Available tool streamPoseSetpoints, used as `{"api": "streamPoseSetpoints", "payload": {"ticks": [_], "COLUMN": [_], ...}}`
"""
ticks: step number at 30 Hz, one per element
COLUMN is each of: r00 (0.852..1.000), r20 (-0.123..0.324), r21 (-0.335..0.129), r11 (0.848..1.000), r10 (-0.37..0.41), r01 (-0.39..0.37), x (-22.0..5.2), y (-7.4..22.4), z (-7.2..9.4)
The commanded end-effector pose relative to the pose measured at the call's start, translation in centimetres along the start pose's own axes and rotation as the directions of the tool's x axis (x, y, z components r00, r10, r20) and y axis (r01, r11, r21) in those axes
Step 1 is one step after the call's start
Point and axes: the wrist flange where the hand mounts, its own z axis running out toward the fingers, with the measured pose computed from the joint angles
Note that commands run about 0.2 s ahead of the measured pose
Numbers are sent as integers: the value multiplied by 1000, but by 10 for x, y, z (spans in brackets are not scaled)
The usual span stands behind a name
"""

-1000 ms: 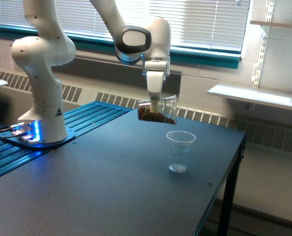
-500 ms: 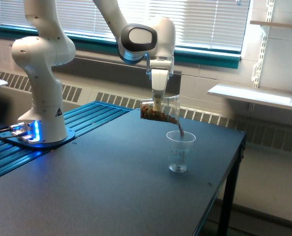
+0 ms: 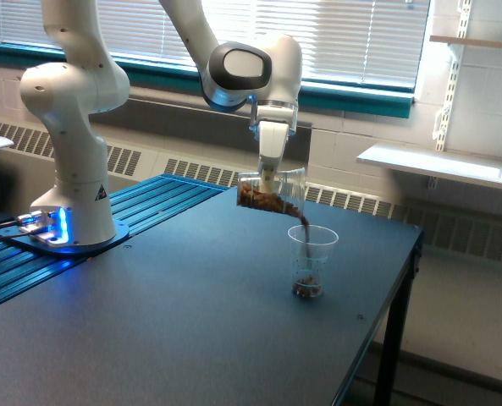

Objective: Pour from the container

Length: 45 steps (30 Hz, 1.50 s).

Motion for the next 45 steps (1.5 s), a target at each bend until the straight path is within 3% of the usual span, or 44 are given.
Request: {"api": "streamPoseSetpoints", "payload": {"ticks": [1,14,45], "r00": [1000,1000,997], "r20": [-4,-8,2], "r21": [-13,-24,-96], "r11": [1000,999,992], "r10": [-4,-28,-82], "r01": [4,28,82], "x": [-1,4,7], "y": [-4,-13,-24], "z": [-1,-6,-6]}}
